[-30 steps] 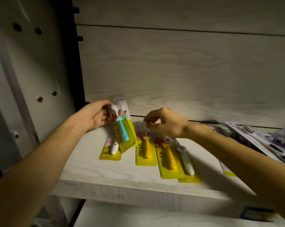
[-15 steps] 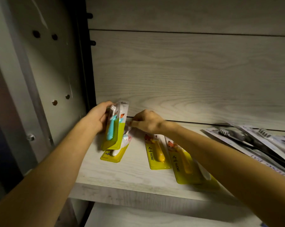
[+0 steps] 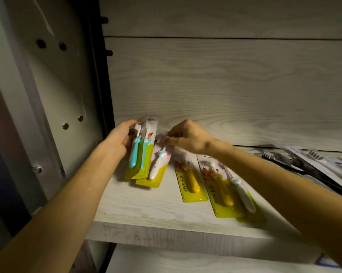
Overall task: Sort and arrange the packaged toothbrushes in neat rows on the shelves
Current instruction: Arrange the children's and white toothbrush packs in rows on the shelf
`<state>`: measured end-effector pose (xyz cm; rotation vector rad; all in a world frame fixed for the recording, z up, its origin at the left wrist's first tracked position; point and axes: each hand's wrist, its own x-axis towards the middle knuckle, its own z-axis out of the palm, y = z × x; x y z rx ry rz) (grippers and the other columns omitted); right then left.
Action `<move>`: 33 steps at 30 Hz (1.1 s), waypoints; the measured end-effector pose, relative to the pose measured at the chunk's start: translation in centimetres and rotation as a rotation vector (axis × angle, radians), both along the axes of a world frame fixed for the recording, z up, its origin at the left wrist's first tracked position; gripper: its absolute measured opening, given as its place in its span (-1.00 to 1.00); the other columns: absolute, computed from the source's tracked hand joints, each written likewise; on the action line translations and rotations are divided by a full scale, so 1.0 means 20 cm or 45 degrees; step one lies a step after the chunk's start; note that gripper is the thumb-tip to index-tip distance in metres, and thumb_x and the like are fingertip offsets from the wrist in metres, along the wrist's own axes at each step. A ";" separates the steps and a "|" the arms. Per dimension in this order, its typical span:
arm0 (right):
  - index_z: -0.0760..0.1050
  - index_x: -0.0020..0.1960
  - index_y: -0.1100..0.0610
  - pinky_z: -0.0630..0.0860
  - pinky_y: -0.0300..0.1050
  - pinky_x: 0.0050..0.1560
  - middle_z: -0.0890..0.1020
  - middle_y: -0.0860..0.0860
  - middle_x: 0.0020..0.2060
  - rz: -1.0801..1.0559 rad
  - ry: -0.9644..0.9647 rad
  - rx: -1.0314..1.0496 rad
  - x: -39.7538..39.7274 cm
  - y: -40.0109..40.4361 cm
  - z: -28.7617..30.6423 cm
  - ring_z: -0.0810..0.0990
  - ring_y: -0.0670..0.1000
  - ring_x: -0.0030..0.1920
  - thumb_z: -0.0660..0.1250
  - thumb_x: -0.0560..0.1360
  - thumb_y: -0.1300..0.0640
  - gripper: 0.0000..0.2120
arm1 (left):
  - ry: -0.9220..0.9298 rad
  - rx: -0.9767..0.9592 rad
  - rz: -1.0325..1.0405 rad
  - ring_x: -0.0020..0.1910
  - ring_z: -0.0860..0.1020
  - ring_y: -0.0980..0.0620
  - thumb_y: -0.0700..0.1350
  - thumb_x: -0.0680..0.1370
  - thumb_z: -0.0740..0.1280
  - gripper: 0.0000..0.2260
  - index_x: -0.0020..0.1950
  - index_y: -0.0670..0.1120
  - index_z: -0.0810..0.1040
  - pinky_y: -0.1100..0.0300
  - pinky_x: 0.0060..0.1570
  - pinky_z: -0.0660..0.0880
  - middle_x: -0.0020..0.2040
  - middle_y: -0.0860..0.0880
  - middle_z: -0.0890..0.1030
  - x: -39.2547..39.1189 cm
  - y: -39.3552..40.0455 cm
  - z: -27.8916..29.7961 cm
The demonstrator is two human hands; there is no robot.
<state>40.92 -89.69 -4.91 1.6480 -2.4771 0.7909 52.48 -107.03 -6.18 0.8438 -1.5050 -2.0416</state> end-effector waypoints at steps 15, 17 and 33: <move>0.70 -0.02 0.20 0.49 -0.02 -0.05 0.69 0.26 -0.07 -0.210 -0.194 0.198 -0.40 0.74 0.08 0.51 0.00 -0.18 0.39 0.57 0.13 -0.83 | -0.227 -0.339 -0.055 -0.38 0.53 -0.10 -0.22 0.50 0.39 -0.95 -0.14 -0.18 0.62 0.04 -0.17 0.55 -0.23 -0.21 0.60 -0.13 0.27 -0.13; 0.72 -0.02 0.14 0.53 -0.02 0.01 0.71 0.14 -0.10 -0.259 -0.140 0.228 -0.39 0.79 0.08 0.55 -0.03 -0.15 0.41 0.54 0.08 -0.84 | -0.241 -0.422 -0.014 -0.42 0.50 -0.08 -0.25 0.50 0.37 -0.88 -0.25 -0.17 0.59 0.10 -0.26 0.51 -0.34 -0.18 0.57 -0.14 0.30 -0.15; 0.74 -0.17 0.08 0.59 -0.08 -0.07 0.73 0.00 -0.29 -0.376 0.145 0.350 -0.27 0.76 -0.05 0.66 0.01 -0.23 0.39 0.55 -0.03 -0.75 | -0.300 -1.498 -0.356 0.15 0.60 0.02 -0.01 0.56 0.39 -0.85 0.12 0.11 0.63 0.07 0.24 0.51 0.18 0.09 0.62 -0.17 0.43 -0.07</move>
